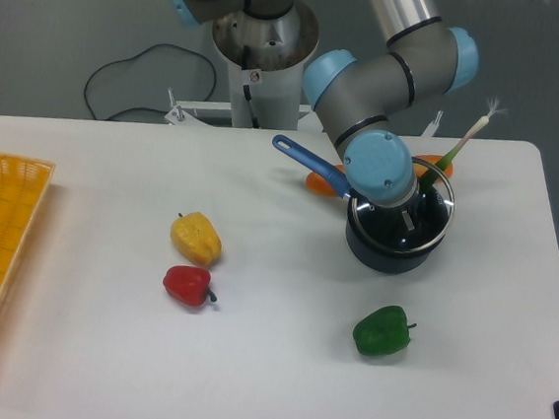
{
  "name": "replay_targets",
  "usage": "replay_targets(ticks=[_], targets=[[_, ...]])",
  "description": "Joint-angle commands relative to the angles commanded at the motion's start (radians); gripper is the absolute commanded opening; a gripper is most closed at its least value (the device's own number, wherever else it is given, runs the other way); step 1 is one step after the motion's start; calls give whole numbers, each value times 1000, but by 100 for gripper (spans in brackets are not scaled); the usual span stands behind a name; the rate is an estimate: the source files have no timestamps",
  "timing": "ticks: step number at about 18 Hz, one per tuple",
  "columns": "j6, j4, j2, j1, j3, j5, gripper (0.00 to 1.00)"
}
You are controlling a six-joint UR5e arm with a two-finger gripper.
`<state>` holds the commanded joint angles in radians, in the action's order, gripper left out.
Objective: Close the pot lid
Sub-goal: 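Press the lid down onto the pot rim and hold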
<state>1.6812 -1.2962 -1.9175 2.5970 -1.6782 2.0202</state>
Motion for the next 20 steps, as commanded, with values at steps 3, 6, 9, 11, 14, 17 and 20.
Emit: replay_targets(ticks=[3,6,9,11,14,17,20], targets=[[-2,2,-5,0,2,0,72],[-3,2,-6,-2,3,3,72],[-2,3,-6,-2,11,15,73],[0,-2,-6,-3,28,15,74],[3,-8,-3,-6,58,0,96],[-2,-8,5,-18,63,-14,99],[-43,-8,29,-9,87,-134,100]])
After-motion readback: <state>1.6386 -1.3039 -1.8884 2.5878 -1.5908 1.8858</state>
